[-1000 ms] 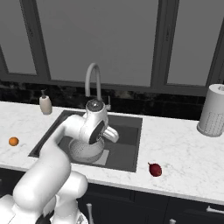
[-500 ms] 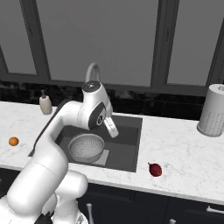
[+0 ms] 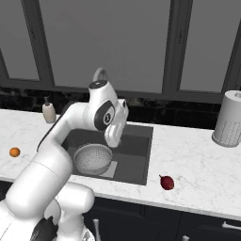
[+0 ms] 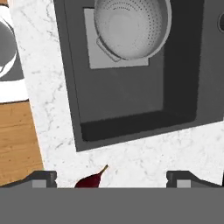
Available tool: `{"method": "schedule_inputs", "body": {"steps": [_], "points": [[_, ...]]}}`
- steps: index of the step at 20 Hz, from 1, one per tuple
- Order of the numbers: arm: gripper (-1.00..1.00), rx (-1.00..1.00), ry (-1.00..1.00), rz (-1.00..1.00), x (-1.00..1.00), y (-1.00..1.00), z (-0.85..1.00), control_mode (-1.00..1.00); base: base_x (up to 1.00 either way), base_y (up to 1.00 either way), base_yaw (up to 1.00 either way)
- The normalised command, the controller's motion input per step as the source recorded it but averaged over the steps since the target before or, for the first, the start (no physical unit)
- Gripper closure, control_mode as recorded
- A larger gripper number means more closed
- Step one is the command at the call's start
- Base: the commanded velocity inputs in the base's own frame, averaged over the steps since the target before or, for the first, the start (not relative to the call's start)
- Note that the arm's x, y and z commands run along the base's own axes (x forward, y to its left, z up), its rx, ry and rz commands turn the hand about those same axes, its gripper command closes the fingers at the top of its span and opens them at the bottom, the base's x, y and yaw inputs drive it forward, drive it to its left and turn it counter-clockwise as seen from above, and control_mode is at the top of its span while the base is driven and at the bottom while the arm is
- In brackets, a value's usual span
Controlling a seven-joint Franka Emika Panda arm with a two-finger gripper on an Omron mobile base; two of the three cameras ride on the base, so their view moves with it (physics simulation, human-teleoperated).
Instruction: Put the colander in the sink, put the tangerine, pear in the colander, and turn on the sink faucet and pour water over the colander.
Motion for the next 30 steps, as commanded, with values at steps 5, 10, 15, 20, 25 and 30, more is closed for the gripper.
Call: {"method": "schedule_inputs", "body": {"steps": [5, 10, 15, 20, 25, 30], "points": [[-1.0, 0.23, -0.08, -0.67, -0.08, -0.24, 0.0, -1.0, 0.0, 0.0, 0.0], [-1.0, 0.25, -0.06, -0.65, -0.12, -0.31, 0.0, -1.0, 0.0, 0.0, 0.0], [-1.0, 0.26, -0.02, -0.52, -0.37, -0.52, -0.05, -1.0, 0.0, 0.0, 0.0], [-1.0, 0.21, 0.0, -0.23, -0.36, -0.66, -0.06, -1.0, 0.0, 0.0, 0.0], [-1.0, 0.04, 0.0, -0.04, -0.27, -0.35, -0.23, -1.0, 0.0, 0.0, 0.0], [-1.0, 0.0, 0.0, 0.0, -0.03, -0.14, -0.32, -1.0, 0.0, 0.0, 0.0]]}}
